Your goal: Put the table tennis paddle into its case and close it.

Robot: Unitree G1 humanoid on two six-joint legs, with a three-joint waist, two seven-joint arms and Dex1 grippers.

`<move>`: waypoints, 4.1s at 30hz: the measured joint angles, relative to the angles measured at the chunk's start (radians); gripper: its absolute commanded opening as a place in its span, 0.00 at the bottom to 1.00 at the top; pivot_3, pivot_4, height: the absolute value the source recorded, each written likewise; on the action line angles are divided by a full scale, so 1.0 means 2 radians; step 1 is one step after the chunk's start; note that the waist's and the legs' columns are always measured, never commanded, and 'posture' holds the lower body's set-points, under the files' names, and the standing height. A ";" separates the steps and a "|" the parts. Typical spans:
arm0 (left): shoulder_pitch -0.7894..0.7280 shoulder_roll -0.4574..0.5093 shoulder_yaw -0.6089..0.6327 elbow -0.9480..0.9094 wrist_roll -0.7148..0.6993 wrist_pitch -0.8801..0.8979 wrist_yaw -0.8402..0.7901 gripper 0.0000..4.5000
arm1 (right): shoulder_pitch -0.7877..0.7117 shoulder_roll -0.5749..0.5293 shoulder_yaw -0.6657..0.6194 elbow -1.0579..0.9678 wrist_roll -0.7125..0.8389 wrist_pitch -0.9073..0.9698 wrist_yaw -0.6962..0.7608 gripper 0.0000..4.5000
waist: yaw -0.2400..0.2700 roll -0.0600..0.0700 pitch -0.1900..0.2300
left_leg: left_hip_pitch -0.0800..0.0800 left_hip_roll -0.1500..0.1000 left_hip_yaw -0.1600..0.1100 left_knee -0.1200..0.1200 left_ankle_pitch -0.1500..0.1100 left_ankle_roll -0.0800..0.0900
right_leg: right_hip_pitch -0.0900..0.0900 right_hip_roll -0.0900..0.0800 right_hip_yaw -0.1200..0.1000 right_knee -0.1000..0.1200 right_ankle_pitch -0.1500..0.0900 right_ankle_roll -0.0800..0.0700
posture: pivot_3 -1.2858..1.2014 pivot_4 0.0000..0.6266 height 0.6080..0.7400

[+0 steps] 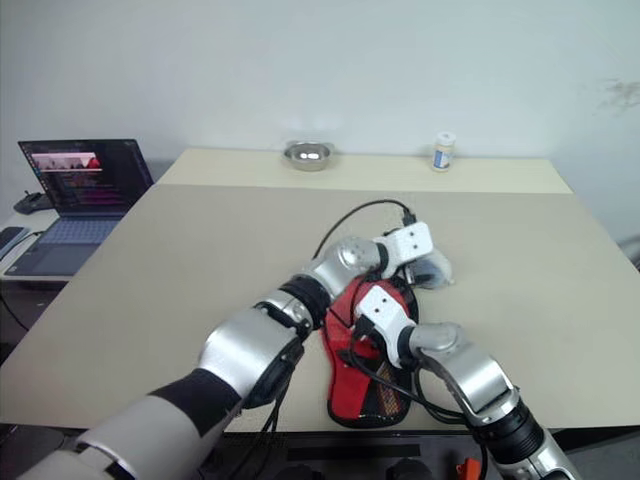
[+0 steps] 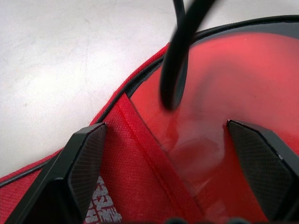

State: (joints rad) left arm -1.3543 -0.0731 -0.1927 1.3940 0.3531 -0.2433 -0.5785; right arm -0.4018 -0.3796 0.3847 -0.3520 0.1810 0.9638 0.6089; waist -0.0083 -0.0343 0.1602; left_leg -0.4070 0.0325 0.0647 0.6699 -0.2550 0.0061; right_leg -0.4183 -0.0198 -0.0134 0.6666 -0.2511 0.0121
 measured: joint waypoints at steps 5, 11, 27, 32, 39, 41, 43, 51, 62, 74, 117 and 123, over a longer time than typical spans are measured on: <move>-0.022 0.028 0.054 -0.011 -0.050 0.013 -0.012 0.99 | 0.000 -0.024 -0.006 -0.040 0.017 0.036 0.003 1.00 | 0.002 0.000 0.000 | -0.002 -0.001 0.000 0.000 0.000 0.000 | -0.001 -0.001 0.000 -0.001 0.000 0.000 | 0.52 0.24 1.00; -0.023 0.093 0.084 -0.018 -0.082 0.018 -0.040 0.99 | 0.005 -0.056 -0.025 -0.093 0.058 0.095 0.015 1.00 | 0.001 0.000 0.001 | -0.003 0.000 -0.001 0.000 0.000 0.000 | -0.002 0.000 -0.001 -0.001 0.001 -0.002 | 0.52 0.24 1.00; 0.137 0.136 0.091 -0.187 -0.188 0.072 -0.406 0.99 | -0.023 -0.174 -0.206 -0.207 0.188 0.178 0.062 1.00 | 0.002 0.001 0.002 | -0.005 0.000 -0.003 0.003 0.000 0.000 | -0.001 -0.001 -0.003 0.000 0.001 -0.002 | 0.52 0.24 1.00; 0.194 0.147 0.054 -0.218 -0.172 0.064 -0.395 0.99 | -0.006 -0.208 -0.234 -0.177 0.189 0.150 0.061 1.00 | 0.002 0.001 0.002 | -0.005 0.000 -0.002 0.003 0.000 0.000 | -0.001 -0.001 -0.002 0.000 0.001 -0.002 | 0.52 0.24 1.00; 0.208 0.141 0.035 -0.164 -0.145 0.024 -0.323 0.99 | -0.035 -0.178 -0.202 -0.054 0.119 0.054 0.002 1.00 | 0.003 0.001 0.001 | -0.004 -0.001 -0.003 0.004 0.000 0.000 | -0.001 -0.001 -0.002 0.000 0.002 -0.001 | 0.52 0.24 1.00; 0.207 0.137 0.035 -0.159 -0.144 0.017 -0.314 0.99 | -0.053 -0.172 -0.196 -0.019 0.111 0.035 0.000 1.00 | 0.004 0.001 0.001 | -0.004 -0.001 -0.003 0.004 0.000 0.000 | -0.001 -0.001 -0.002 0.000 0.002 -0.001 | 0.52 0.24 1.00; 0.207 0.133 0.035 -0.154 -0.145 0.011 -0.308 0.99 | -0.079 -0.160 -0.184 0.027 0.096 0.010 -0.001 1.00 | 0.005 0.001 0.001 | -0.004 -0.001 -0.003 0.004 0.000 0.001 | 0.000 -0.001 -0.002 0.000 0.002 -0.001 | 0.52 0.24 1.00; 0.207 0.126 0.034 -0.151 -0.145 0.006 -0.308 0.99 | -0.130 -0.103 -0.149 0.203 0.042 -0.082 -0.007 1.00 | 0.008 0.002 0.000 | -0.004 -0.001 -0.002 0.004 0.000 0.001 | 0.000 -0.001 -0.002 0.000 0.002 -0.001 | 0.52 0.24 1.00; 0.214 0.122 0.033 -0.164 -0.146 0.007 -0.316 1.00 | -0.170 -0.064 -0.131 0.358 -0.025 -0.151 -0.032 0.79 | 0.009 0.003 0.000 | -0.005 -0.001 -0.002 0.004 0.000 0.002 | 0.000 -0.002 -0.002 -0.001 0.002 -0.001 | 0.52 0.24 1.00; 0.222 0.115 0.029 -0.169 -0.144 -0.001 -0.347 1.00 | -0.168 -0.064 -0.131 0.340 -0.045 -0.137 -0.027 0.10 | 0.011 0.005 -0.001 | -0.005 -0.002 -0.002 0.004 0.000 0.002 | 0.000 -0.002 -0.002 -0.001 0.002 -0.001 | 0.52 0.24 1.00; 0.214 0.083 -0.002 -0.125 -0.129 -0.013 -0.314 1.00 | 0.335 -0.345 -0.290 -0.325 0.225 0.145 0.099 0.07 | 0.031 0.006 -0.015 | 0.001 -0.004 -0.012 0.004 -0.003 0.006 | 0.015 -0.009 -0.014 -0.011 -0.002 0.004 | 0.52 0.24 1.00; 0.213 0.082 -0.004 -0.125 -0.129 -0.013 -0.314 1.00 | 0.343 -0.355 -0.285 -0.325 0.267 0.120 0.077 0.07 | 0.031 0.006 -0.015 | 0.001 -0.004 -0.012 0.004 -0.003 0.006 | 0.015 -0.009 -0.014 -0.011 -0.003 0.004 | 0.52 0.24 1.00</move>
State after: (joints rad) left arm -0.9287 0.0916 -0.2009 1.1435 0.0946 -0.2699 -1.2074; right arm 0.2835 -1.0900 -0.1860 -1.0016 0.7155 1.2035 0.7624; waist 0.0536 -0.0221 0.1306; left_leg -0.4058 0.0240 0.0401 0.6774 -0.2618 0.0182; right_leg -0.3881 -0.0377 -0.0415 0.6438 -0.2561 0.0206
